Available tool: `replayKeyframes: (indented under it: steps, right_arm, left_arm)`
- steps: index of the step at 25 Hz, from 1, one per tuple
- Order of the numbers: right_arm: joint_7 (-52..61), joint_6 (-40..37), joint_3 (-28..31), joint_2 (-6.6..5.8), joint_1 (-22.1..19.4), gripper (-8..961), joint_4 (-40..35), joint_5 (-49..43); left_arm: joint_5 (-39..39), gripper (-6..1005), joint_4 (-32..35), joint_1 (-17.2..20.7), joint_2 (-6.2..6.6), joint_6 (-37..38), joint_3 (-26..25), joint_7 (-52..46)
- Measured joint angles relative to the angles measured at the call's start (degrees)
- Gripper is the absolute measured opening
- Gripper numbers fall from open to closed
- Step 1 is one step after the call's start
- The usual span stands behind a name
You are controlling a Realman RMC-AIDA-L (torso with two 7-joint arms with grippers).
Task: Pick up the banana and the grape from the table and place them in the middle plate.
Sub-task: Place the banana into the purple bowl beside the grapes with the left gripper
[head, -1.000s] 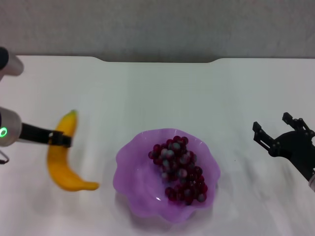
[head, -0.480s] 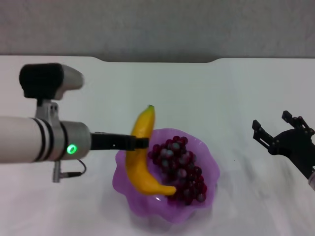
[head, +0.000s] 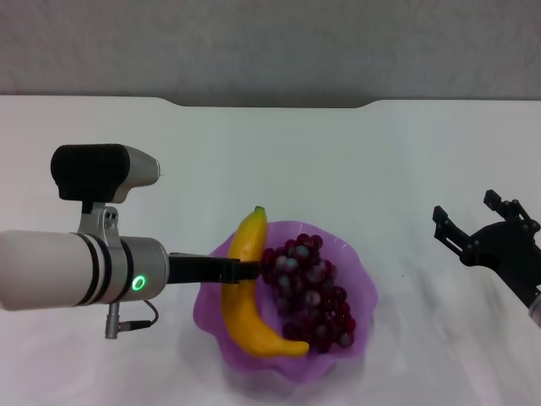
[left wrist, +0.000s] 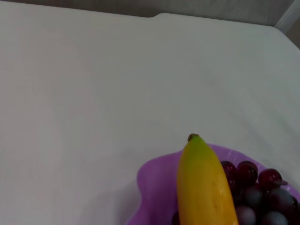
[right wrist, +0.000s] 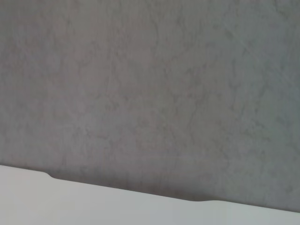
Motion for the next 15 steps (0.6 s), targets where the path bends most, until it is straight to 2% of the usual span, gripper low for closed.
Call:
replayKeyframes:
  steps: [4, 9, 12, 15]
  right_arm:
    - [0.00, 0.00, 0.00, 0.00, 0.05, 880, -0.01, -0.03]
    - [0.00, 0.00, 0.00, 0.00, 0.08, 880, -0.04, -0.08]
    - [0.00, 0.00, 0.00, 0.00, 0.09, 880, -0.09, -0.08]
    - [0.00, 0.00, 0.00, 0.00, 0.09, 880, -0.10, -0.15]
  left_arm:
    - [-0.23, 563, -0.20, -0.02, -0.02, 0.12, 0.04, 0.24]
    - [-1.02, 774, -1.54, 0.03, 0.12, 0.47, 0.01, 0.52]
    - [-0.28, 808, -2.58, 0.30, 0.29, 1.11, -1.36, 0.89]
    - [1.38, 842, -2.88, 0.63, 0.39, 3.19, -5.50, 3.61]
